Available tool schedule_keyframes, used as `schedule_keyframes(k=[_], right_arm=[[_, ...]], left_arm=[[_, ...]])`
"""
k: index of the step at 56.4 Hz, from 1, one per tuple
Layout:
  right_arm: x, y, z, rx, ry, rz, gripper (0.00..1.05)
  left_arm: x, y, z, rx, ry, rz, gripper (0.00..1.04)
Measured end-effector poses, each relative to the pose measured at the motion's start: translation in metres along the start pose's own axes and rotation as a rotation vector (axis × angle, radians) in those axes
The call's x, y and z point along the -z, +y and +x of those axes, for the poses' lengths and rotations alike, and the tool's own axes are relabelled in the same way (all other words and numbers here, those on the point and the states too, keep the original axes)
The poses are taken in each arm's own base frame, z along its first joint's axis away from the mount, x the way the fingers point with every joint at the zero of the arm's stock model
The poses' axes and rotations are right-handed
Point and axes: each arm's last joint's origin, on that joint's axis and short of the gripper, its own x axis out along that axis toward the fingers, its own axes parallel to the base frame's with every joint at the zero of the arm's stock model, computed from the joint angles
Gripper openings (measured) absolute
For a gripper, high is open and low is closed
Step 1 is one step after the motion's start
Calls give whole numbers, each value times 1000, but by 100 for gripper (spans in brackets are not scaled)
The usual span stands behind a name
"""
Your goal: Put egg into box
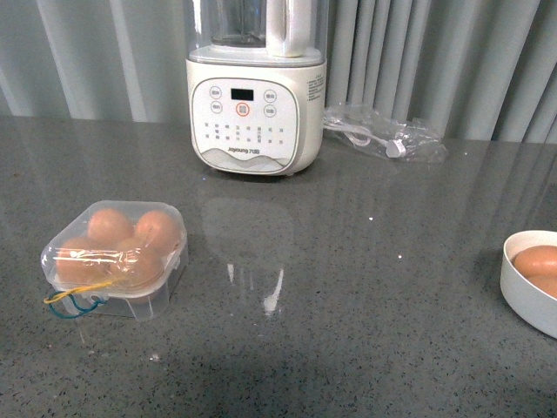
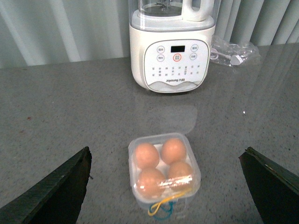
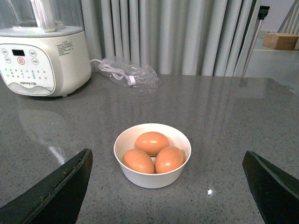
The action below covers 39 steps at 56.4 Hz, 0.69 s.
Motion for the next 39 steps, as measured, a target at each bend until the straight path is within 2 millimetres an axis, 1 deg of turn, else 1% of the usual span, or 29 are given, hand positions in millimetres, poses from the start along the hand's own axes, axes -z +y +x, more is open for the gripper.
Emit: schedule_keyframes(k=[7,11,13,14,17,18,24,28,37,39], right_arm=[[0,0,0,0,0,0,97],[0,0,0,0,0,0,97],[0,0,0,0,0,0,97],[0,0,0,0,0,0,97],[0,0,0,0,0,0,97],[0,0,0,0,0,0,97],[0,0,0,0,0,0,97],[0,0,0,0,0,0,97],[0,0,0,0,0,0,97],[0,0,0,0,0,0,97]], left_arm=[[4,5,-32,-3,-8,14,98],[7,8,-44,-37,-24,12,96],[9,10,-51,-125,-71,-11,89],[10,11,-52,-144,-81,-20,88],[17,11,-56,-200,-115,-47,77],[18,11,-57,-204,-117,-50,75],[36,10,-56,-203,-100,-73,56],[45,9,-56,-203,-91,-78,45],[62,7,-58,-203,-100,-87,4],[64,6,-58,-202,-98,-90,4]])
